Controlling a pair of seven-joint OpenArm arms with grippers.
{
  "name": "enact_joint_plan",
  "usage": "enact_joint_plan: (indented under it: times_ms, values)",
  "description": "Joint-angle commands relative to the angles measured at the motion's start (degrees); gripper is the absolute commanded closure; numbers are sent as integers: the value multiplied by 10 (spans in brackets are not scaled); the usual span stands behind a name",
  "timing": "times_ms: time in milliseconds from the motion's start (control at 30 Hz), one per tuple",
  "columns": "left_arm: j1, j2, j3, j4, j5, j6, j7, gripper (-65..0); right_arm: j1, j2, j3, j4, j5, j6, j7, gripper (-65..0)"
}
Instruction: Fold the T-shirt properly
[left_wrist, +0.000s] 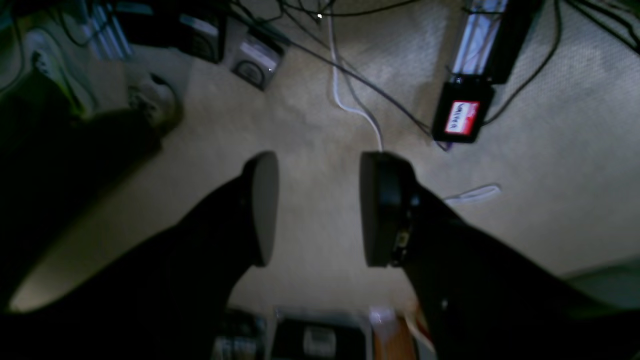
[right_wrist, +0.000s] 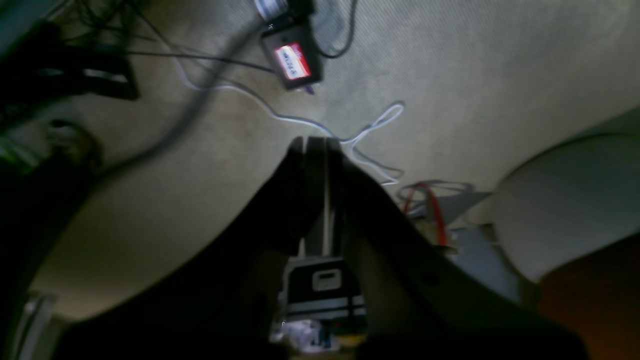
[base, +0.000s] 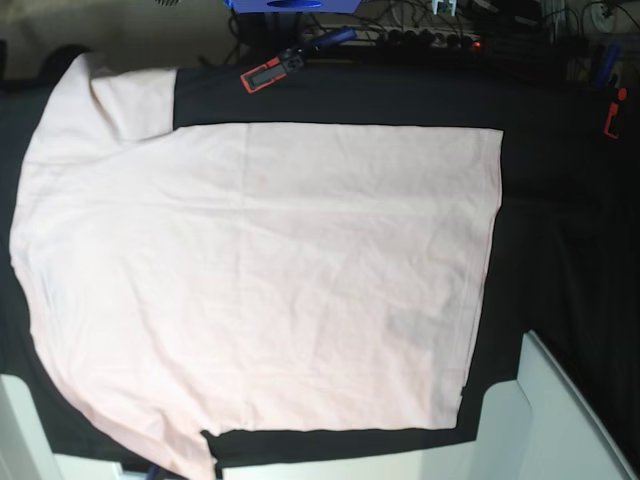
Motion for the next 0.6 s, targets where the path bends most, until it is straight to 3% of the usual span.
enact_joint_plan:
  times_ms: [0,233,400,567]
  values:
    - [23,-10,1,34,-1,3,-6,-264,-24,-1,3,26,1,-2,4,0]
    - [164,-23,-5,269,-3,3,-6,-272,-151,-28,5,221,3,-2,0,0]
    - [213,-30,-6,364,-6,3,-6,-274,-229,-33,3,358,3,-2,3,0]
    - [236,-56,1,432,-94,3,-6,-292,-284,-33,2,495,3,0,0,0]
